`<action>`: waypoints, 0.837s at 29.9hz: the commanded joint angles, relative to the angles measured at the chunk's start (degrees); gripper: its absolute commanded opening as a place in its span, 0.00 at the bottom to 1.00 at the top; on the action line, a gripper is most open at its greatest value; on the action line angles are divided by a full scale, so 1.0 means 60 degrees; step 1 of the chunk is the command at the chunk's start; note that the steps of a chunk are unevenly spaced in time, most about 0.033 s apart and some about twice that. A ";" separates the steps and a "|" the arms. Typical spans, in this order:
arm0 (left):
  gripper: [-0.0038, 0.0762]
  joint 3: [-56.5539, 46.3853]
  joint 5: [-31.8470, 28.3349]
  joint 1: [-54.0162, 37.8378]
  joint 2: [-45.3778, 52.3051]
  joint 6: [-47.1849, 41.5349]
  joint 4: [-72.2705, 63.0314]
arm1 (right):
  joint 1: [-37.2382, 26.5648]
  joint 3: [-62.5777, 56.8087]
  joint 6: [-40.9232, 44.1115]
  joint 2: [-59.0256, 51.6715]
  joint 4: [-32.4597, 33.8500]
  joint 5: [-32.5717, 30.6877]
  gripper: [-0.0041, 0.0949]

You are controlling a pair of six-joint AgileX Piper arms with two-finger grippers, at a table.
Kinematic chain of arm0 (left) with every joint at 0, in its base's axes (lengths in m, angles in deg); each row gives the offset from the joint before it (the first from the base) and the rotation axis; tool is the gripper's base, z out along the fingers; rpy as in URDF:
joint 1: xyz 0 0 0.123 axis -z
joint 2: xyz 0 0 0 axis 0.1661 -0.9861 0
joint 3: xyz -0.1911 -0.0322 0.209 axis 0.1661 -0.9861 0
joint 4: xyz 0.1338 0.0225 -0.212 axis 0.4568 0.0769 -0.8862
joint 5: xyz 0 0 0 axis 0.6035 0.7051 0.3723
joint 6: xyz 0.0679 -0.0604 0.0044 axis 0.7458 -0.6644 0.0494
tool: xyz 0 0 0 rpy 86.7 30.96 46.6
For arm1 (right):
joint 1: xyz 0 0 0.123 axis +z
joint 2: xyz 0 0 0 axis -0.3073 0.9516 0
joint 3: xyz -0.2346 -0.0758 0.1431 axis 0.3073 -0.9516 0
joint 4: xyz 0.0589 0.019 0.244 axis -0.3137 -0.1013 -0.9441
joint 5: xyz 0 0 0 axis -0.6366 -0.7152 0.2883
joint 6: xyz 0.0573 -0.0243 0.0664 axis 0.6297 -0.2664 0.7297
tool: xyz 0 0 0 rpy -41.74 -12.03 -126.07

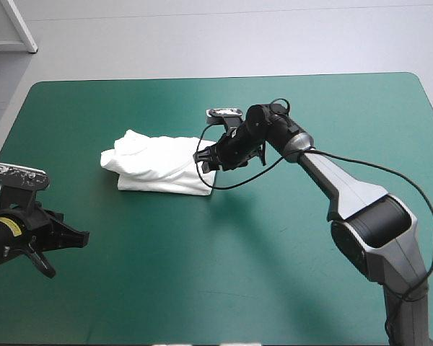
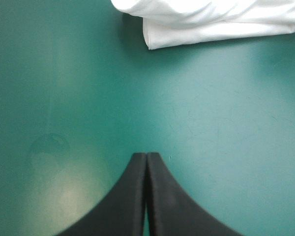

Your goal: Fold the cloth

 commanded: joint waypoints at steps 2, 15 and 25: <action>0.04 0.0245 0.0313 0.0004 0.0019 -0.0081 -0.0091 | 0.0042 0.0244 -0.0124 0.0105 -0.0712 0.0950 0.57; 0.04 0.0245 0.0313 0.0004 0.0019 -0.0028 -0.0073 | 0.0078 0.0530 -0.1036 0.0652 -0.1394 0.1945 0.02; 0.04 0.0245 0.0313 0.0004 0.0019 0.0104 -0.0073 | -0.0265 0.2115 -0.0246 0.0404 0.1586 -0.0841 0.03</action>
